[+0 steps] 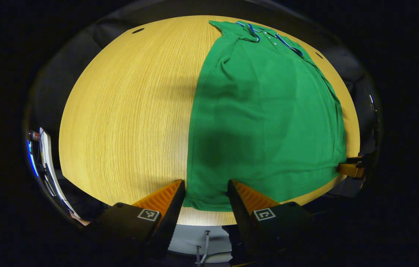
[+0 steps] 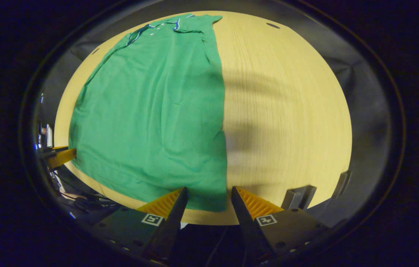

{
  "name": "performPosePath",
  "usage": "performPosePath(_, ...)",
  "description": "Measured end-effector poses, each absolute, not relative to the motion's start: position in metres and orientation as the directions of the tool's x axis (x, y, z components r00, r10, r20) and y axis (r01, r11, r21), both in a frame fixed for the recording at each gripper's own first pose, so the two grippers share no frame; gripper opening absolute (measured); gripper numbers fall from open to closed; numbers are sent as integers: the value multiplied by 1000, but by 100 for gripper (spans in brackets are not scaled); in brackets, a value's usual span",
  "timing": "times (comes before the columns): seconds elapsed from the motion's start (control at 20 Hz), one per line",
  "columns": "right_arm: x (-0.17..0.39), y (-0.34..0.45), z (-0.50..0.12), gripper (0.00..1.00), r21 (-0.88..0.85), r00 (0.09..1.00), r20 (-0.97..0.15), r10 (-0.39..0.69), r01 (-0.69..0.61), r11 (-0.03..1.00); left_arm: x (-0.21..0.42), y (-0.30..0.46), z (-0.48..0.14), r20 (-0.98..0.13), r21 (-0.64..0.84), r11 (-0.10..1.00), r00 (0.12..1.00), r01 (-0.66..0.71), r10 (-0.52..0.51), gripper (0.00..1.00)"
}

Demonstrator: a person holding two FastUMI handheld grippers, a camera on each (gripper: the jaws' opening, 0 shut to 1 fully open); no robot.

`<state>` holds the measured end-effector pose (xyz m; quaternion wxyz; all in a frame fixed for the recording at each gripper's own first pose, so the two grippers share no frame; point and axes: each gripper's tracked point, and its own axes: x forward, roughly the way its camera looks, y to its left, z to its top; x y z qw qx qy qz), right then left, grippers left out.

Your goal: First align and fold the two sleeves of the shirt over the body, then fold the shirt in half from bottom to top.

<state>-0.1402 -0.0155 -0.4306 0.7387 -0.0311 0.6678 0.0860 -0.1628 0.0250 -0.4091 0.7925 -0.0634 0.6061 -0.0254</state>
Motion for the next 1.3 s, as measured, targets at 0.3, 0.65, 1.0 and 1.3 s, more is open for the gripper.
performPosePath(0.3, -139, 2, -430, 25, 115, 86, -987, 136, -215, 970, -160, 14, -407, -953, -152, 988, 261, 24, -153, 42)
performPosePath(0.65, -118, 18, -409, 6, 199, 149, -959, 239, -244, 949, -140, 0, -389, -908, -222, 974, 356, 40, -221, 4)
performPosePath(1.0, -69, 31, -353, 6, 222, 287, -911, 297, -267, 938, -84, 1, -332, -833, -232, 971, 502, 62, -231, 3)
performPosePath(1.3, -3, 33, -312, 6, 257, 387, -864, 322, -209, 943, -20, 20, -293, -773, -205, 976, 599, 76, -209, 3)
